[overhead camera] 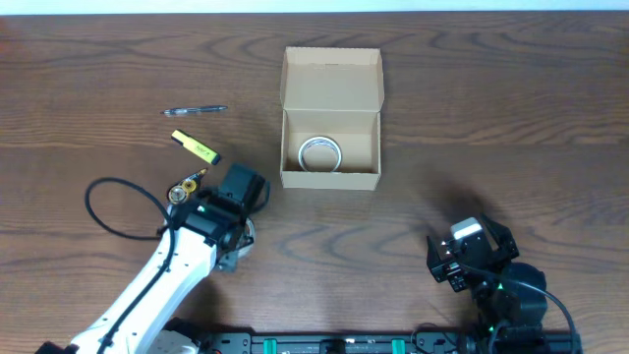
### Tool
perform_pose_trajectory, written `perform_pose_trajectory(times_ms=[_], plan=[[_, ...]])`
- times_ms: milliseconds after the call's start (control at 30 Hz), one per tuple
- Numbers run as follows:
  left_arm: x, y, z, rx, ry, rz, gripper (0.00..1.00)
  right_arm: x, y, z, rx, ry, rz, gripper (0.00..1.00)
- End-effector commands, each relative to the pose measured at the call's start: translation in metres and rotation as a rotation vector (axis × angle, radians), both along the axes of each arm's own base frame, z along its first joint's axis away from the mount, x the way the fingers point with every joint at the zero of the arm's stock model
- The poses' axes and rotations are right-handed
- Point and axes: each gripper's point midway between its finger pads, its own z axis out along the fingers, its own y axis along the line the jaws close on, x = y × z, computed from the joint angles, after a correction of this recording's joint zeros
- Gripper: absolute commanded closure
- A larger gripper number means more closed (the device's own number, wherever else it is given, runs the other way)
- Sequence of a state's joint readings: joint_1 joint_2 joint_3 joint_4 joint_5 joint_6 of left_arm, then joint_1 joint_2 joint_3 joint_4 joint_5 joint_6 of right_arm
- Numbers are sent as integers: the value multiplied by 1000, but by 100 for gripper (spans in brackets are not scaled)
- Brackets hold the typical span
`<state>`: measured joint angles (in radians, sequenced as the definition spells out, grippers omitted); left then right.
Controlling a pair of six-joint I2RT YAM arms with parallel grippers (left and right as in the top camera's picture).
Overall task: Pack container
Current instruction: 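Move the left gripper to the second clear tape roll and grasp it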
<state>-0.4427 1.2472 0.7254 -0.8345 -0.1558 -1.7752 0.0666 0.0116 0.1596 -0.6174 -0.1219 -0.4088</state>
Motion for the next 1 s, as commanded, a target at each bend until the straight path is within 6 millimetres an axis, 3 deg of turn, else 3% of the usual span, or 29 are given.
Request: perform_pose_trajectory(times_ms=[0,167,333,433,567,633,967], plan=[[-14,-5,-12,-61,34,107,18,0,-2,-1,9,3,-14,1],[-25,-7,-34,-101,57,142,18,0,-2,-1,9,3,-14,1],[-28,-8,-42,-95,88,143,9,0,-2,-1,9,3,-14,1],[-30,-11,-48,-100,118,143,9,0,-2,-1,9,3,-14,1],[-29,-16,-56,-113,147,142,23,0,-2,-1,9,3,-14,1],[-27,-18,-59,-120,145,141,35,0,-2,-1,9,2,-14,1],[-24,-19,-59,-123,135,141,78,0,-2,-1,9,2,-14,1]])
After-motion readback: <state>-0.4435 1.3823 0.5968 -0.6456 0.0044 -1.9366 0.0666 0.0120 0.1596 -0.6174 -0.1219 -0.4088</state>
